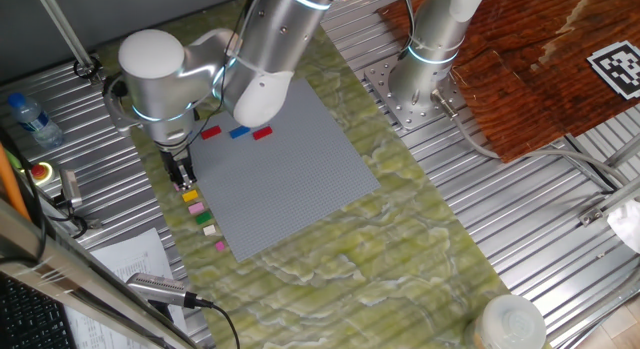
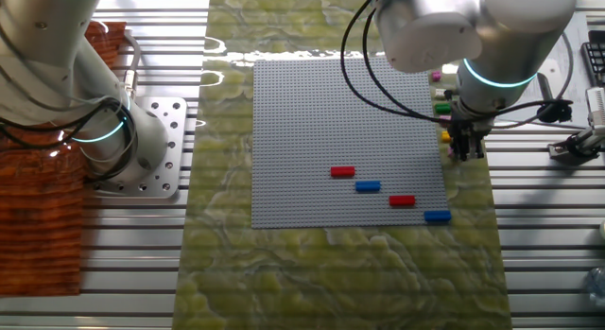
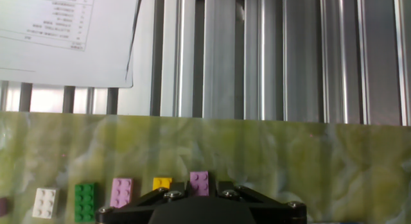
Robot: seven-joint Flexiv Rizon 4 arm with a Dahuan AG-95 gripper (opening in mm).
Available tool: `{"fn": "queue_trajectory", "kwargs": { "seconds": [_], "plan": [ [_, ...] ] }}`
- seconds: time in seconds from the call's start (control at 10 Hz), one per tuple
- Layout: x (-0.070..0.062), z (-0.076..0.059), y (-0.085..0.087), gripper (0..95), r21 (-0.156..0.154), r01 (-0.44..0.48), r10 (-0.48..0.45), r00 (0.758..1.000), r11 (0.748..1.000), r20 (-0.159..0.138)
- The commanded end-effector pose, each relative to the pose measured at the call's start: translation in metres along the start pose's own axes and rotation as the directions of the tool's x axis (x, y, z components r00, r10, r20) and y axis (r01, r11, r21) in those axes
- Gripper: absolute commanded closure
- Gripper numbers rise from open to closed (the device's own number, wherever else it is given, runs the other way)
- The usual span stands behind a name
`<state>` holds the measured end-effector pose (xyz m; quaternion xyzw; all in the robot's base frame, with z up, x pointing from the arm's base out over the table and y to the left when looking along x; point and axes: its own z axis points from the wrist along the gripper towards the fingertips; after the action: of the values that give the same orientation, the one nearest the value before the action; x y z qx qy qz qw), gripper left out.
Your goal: Stack small Lego blocks randomly, one at a time
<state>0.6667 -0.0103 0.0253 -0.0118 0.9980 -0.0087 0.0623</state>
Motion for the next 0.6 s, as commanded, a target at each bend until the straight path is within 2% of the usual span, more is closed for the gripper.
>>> {"fn": "queue_trajectory", "kwargs": {
  "seconds": [0.1,0.2,0.3,0.4,0.6],
  "plan": [
    [0.010,-0.022,0.002,95.0,-0.004,0.013,-0.013,1.000,1.000,-0.007],
    [0.012,-0.023,0.003,95.0,-0.004,0.014,-0.014,1.000,1.000,-0.007],
    [0.028,-0.030,0.005,95.0,-0.004,0.022,-0.022,1.000,1.000,-0.011],
    [0.046,-0.034,0.006,95.0,-0.002,0.022,-0.022,0.999,1.000,-0.029],
    [0.079,-0.034,0.007,95.0,-0.002,0.026,-0.026,0.999,1.000,-0.034]
  ]
}}
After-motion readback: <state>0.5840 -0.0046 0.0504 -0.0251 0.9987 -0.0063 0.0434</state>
